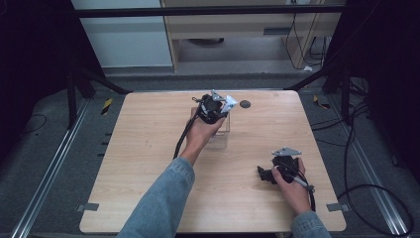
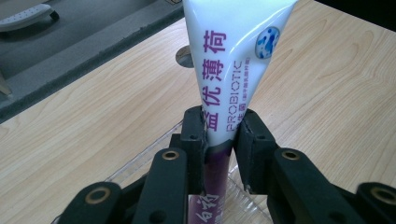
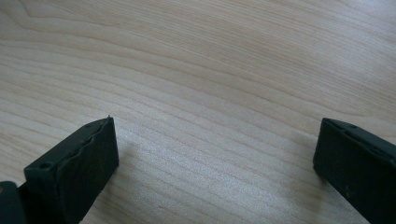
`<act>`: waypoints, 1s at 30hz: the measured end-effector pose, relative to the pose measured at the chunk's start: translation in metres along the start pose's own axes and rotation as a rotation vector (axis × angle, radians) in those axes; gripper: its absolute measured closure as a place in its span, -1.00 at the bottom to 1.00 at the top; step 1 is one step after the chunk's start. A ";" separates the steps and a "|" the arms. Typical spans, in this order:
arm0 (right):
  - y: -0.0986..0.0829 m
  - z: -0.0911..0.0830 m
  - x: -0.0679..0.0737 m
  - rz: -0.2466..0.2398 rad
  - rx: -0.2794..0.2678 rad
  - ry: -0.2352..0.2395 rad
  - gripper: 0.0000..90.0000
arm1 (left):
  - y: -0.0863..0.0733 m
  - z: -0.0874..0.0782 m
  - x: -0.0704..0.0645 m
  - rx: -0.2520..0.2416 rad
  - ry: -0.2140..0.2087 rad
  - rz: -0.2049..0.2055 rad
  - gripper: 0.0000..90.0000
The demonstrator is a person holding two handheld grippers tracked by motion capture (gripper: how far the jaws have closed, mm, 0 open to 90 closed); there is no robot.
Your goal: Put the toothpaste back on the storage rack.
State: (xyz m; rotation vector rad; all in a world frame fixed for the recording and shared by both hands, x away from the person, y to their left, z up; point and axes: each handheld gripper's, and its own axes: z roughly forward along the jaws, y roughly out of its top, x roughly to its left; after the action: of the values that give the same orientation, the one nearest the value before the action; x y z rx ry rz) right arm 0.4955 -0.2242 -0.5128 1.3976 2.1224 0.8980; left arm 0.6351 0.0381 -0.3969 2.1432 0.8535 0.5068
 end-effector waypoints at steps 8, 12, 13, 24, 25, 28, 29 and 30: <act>0.000 0.000 0.000 -0.001 0.000 0.000 -0.99 | 0.000 0.001 0.000 -0.001 0.001 -0.019 0.62; 0.000 0.000 0.000 0.000 0.000 0.000 -0.99 | 0.000 0.001 0.001 0.000 -0.002 -0.028 0.61; 0.000 0.000 0.000 0.000 0.000 0.000 -0.99 | 0.000 0.001 0.001 0.001 -0.001 -0.028 0.59; 0.000 0.000 0.000 0.002 0.001 0.001 -0.99 | -0.001 -0.006 0.002 -0.022 0.002 -0.028 0.50; 0.000 0.000 0.000 0.002 0.001 0.001 -0.99 | -0.002 -0.007 0.002 -0.027 0.002 -0.029 0.48; 0.000 0.000 0.000 0.002 0.001 0.001 -0.99 | -0.004 -0.011 0.003 -0.032 0.007 -0.025 0.43; 0.000 0.000 0.000 0.002 0.000 0.001 -0.99 | -0.004 -0.013 0.003 -0.031 0.009 -0.025 0.41; 0.000 0.000 0.000 0.003 0.000 0.001 -0.99 | -0.005 -0.014 0.003 -0.036 0.010 -0.022 0.41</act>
State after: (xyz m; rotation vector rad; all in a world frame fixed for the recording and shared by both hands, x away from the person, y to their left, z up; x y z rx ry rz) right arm 0.4954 -0.2240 -0.5128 1.4006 2.1220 0.8994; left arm 0.6270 0.0502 -0.3915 2.0978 0.8667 0.5182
